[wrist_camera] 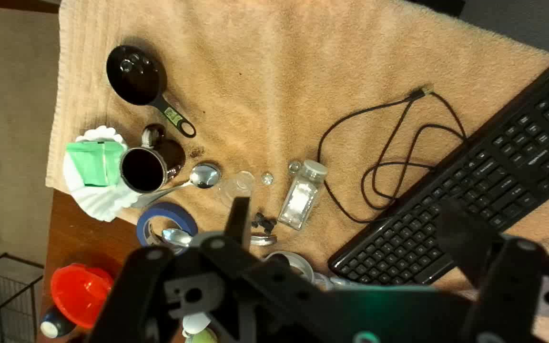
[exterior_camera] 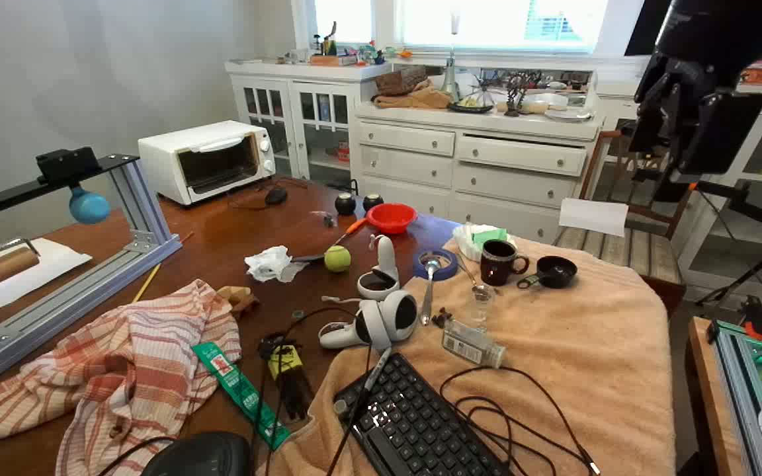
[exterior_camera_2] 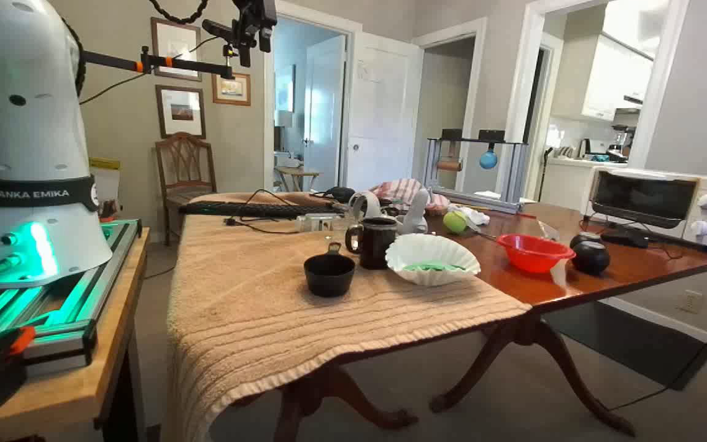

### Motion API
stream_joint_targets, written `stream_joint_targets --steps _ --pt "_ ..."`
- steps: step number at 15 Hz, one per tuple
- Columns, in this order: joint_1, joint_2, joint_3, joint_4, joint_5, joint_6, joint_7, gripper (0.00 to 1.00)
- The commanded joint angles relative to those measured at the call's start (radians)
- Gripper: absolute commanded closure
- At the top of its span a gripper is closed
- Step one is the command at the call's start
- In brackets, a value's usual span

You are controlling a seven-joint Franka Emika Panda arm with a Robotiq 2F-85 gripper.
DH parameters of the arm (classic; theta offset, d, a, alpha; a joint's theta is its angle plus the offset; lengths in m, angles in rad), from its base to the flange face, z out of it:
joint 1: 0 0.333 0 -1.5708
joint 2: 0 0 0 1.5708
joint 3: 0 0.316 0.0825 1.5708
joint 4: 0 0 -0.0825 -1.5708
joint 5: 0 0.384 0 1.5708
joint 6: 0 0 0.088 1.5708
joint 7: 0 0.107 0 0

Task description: Place the glass jar upright.

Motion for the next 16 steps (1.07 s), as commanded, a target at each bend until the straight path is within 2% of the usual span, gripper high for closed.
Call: stream_joint_targets --steps 1,5,7,9,12,16 --pt "0.025 0.005 -0.019 0.003 -0.012 -0.004 0.013 0.00" --pt "0.025 0.005 -0.019 0.003 -0.012 -0.004 0.013 0.00" --pt "0.002 0.038 -0.041 0.019 0.015 -0.004 0.044 0.00" --pt "-0.019 0.091 -0.085 0.036 0.041 0.005 0.053 0.00" --pt "-0.046 0.205 -0.162 0.080 0.029 0.063 -0.007 0.00" --pt "-0.065 0.376 -0.211 0.181 0.007 0.122 -0.071 0.00"
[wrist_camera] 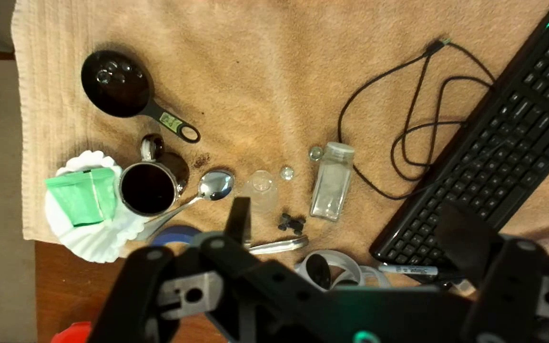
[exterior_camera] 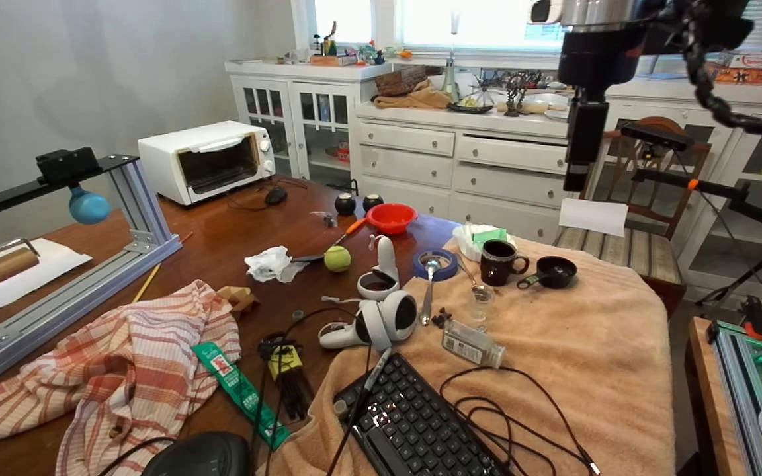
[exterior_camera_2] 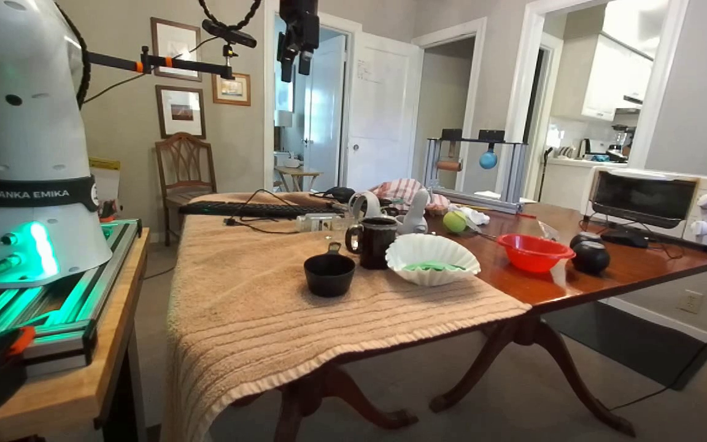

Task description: Place the glass jar upright.

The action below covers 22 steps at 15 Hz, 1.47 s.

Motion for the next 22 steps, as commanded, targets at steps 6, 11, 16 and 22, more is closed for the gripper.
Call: stream_joint_targets --steps 6,11,16,22 --pt "-0.005 0.353 0.017 0.151 -0.042 0.102 0.058 0.00" --pt "0.011 0.465 0.038 0.132 -0.086 0.225 0.229 0.00" --pt "0.026 0.535 0.033 0.098 -0.104 0.268 0.284 0.00" --pt "0.040 0.586 0.030 0.045 -0.081 0.355 0.303 0.00"
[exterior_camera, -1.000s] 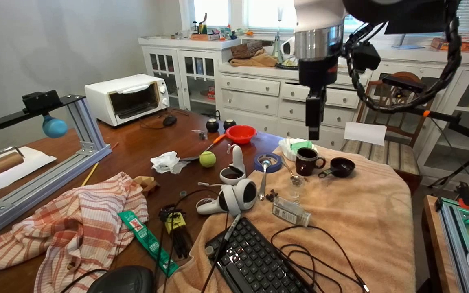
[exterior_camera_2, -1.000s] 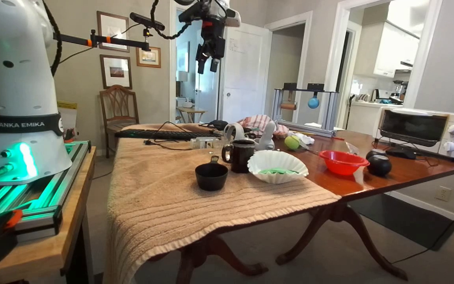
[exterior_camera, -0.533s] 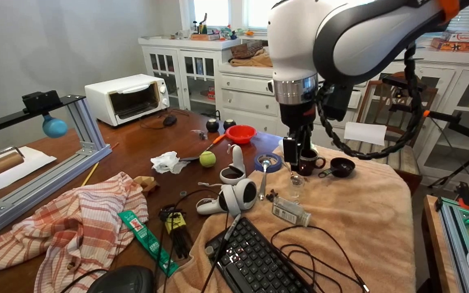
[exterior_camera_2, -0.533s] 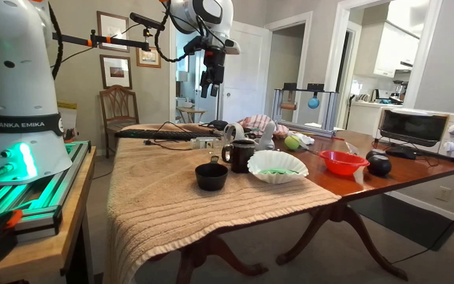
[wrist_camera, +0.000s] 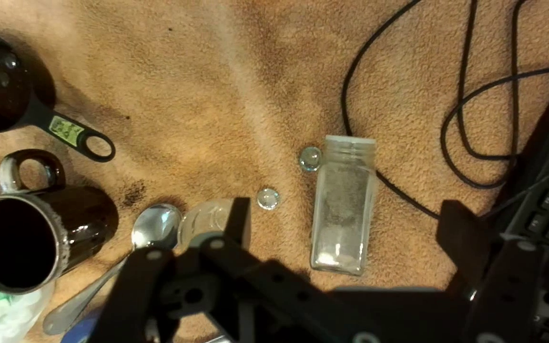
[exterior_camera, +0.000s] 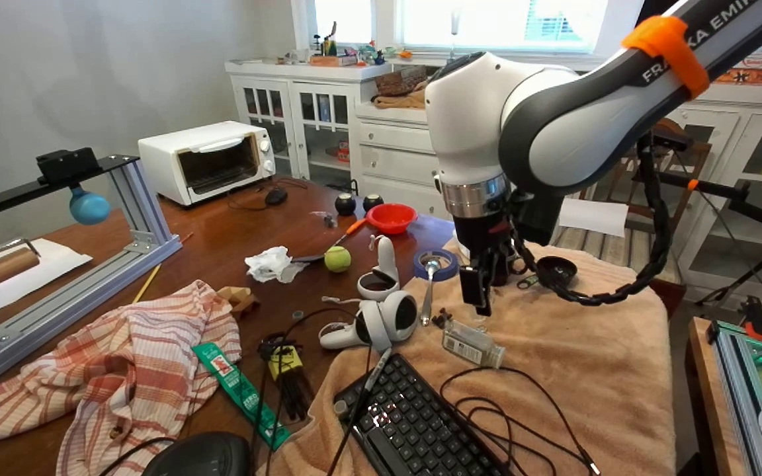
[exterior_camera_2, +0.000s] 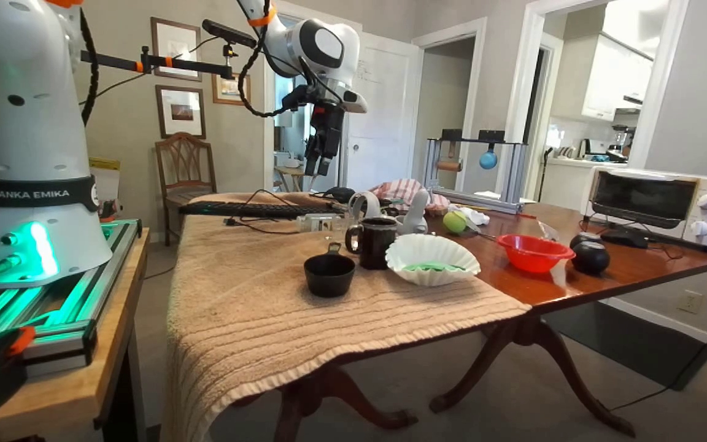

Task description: Place the glass jar upright.

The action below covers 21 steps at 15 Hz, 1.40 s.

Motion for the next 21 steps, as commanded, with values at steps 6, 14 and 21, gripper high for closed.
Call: stream_joint_targets --steps 6,14,21 --pt "0.015 0.122 -0.034 -0.035 -0.009 0.163 0.033 0.00" --pt "0.039 0.207 -0.064 0.029 -0.006 0.145 0.088 0.00" --pt "0.058 0.221 -0.055 0.003 0.035 0.171 0.073 0.00"
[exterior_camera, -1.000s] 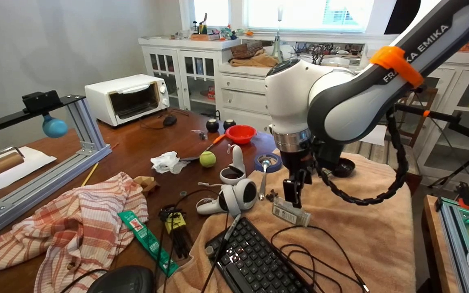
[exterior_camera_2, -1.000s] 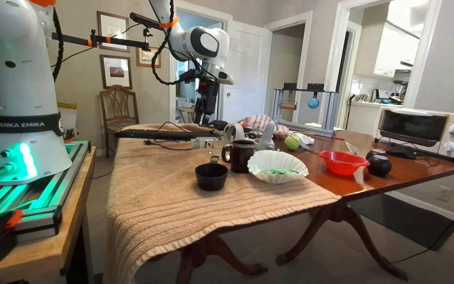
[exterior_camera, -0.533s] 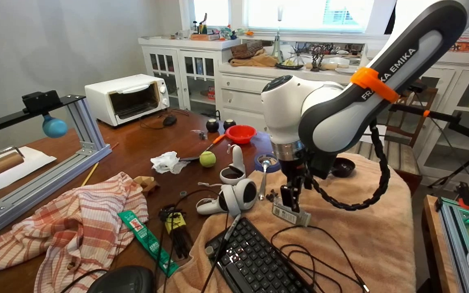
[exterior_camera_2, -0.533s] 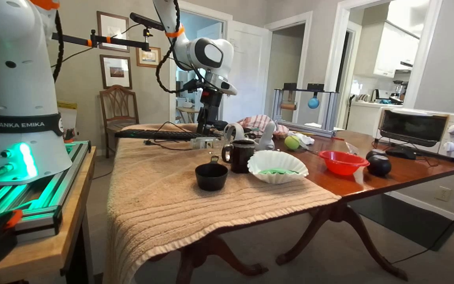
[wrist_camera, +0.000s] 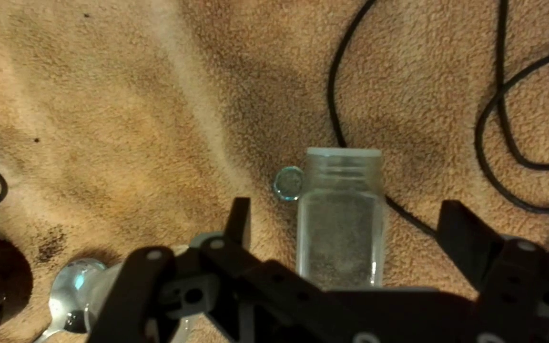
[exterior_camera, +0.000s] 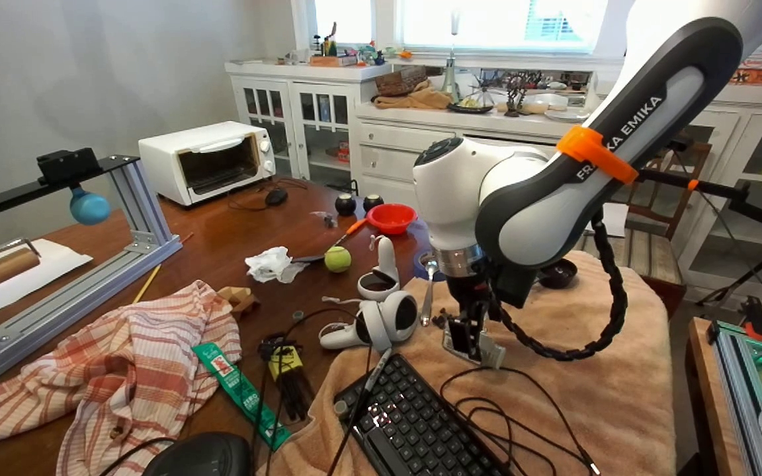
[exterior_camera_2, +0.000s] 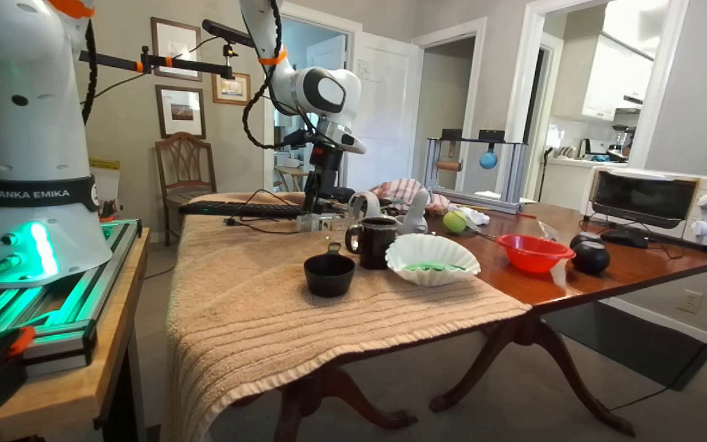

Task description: Place the glass jar upright.

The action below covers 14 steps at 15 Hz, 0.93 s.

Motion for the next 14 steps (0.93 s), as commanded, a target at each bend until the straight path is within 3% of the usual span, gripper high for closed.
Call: stream_joint_targets --steps 1,14 --pt "0.007 0.019 -0.005 -0.012 0.034 0.025 0.002 0.00" --pt "-0.004 0.030 -0.012 -0.038 0.105 0.049 -0.011 0.00"
